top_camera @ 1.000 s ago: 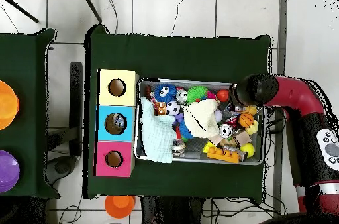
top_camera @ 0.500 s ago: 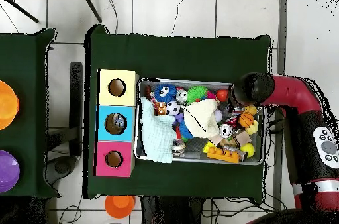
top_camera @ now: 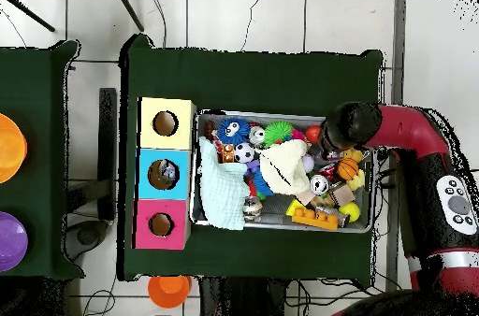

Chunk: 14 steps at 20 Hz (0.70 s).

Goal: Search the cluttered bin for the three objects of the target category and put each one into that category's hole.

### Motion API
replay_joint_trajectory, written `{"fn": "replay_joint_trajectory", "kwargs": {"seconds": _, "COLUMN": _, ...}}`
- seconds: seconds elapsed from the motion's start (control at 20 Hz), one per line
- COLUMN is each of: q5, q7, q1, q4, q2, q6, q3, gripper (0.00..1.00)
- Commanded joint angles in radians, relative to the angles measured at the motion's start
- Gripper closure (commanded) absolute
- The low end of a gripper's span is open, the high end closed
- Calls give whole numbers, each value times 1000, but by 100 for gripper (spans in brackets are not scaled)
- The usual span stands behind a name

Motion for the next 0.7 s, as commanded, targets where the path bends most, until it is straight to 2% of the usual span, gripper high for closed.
{"fn": "replay_joint_trajectory", "kwargs": {"seconds": 0.05, "q5": -70, "q7": -110, "q1": 5, "q4": -18, "q2": 17, "q6": 59, "q3": -71, "gripper": 100}}
{"fn": "replay_joint_trajectory", "kwargs": {"seconds": 0.7, "q5": -74, "q7": -126, "q1": 1, "q4": 0, "q2": 5, "q6": 41, "q3": -76, "gripper": 100}}
